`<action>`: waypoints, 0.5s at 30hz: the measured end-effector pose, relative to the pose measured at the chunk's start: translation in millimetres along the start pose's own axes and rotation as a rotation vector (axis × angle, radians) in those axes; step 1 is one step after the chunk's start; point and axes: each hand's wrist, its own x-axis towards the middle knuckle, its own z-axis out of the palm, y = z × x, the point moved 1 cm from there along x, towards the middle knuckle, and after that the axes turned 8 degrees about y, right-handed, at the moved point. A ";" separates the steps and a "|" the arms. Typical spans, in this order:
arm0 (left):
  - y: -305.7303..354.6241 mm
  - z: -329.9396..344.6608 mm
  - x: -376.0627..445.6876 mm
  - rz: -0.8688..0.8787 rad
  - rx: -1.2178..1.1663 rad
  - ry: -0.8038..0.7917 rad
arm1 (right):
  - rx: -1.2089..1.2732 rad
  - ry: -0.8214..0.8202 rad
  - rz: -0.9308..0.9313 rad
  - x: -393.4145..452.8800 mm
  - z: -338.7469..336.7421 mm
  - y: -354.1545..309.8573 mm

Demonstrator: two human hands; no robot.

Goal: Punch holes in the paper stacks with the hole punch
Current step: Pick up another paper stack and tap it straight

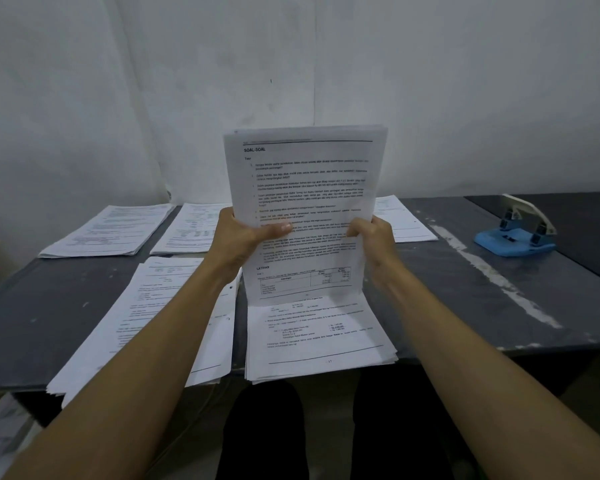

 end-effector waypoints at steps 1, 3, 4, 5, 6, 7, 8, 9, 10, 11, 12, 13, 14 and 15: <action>-0.4 -0.5 0.2 0.000 0.002 0.002 | 0.000 -0.003 0.003 -0.1 -0.2 0.3; -1.5 -1.4 0.7 -0.001 0.006 0.004 | 0.003 -0.015 0.004 -1.1 -1.5 0.5; -2.1 -1.4 0.8 -0.001 0.006 0.006 | 0.010 -0.023 0.007 -1.3 -1.9 1.3; -2.2 -0.6 1.0 -0.001 0.006 0.013 | 0.017 -0.030 0.007 -1.2 -2.6 1.6; -1.3 0.5 1.4 0.002 0.002 0.021 | 0.023 -0.038 0.001 -0.9 -3.5 0.9; 0.5 2.3 2.5 0.007 -0.005 0.031 | 0.029 -0.046 -0.010 0.1 -4.5 -0.6; 3.8 4.4 4.5 0.012 -0.015 0.042 | 0.041 -0.055 -0.021 1.6 -6.1 -3.3; 8.0 6.9 7.9 0.017 -0.030 0.052 | 0.053 -0.060 -0.029 3.9 -8.3 -7.4; 12.8 9.5 12.5 0.016 -0.048 0.060 | 0.059 -0.064 -0.039 6.8 -11.2 -12.2; 17.5 12.6 18.0 0.009 -0.066 0.063 | 0.054 -0.066 -0.052 10.2 -14.6 -17.4; 22.7 15.9 23.8 -0.006 -0.078 0.062 | 0.045 -0.066 -0.064 14.1 -18.5 -23.1; 27.8 19.6 29.3 -0.026 -0.086 0.056 | 0.043 -0.063 -0.074 18.2 -22.8 -28.6; 32.8 24.1 34.4 -0.050 -0.094 0.045 | 0.050 -0.057 -0.081 22.5 -27.0 -33.6; 37.5 28.9 39.5 -0.075 -0.105 0.028 | 0.057 -0.048 -0.086 27.1 -31.8 -38.4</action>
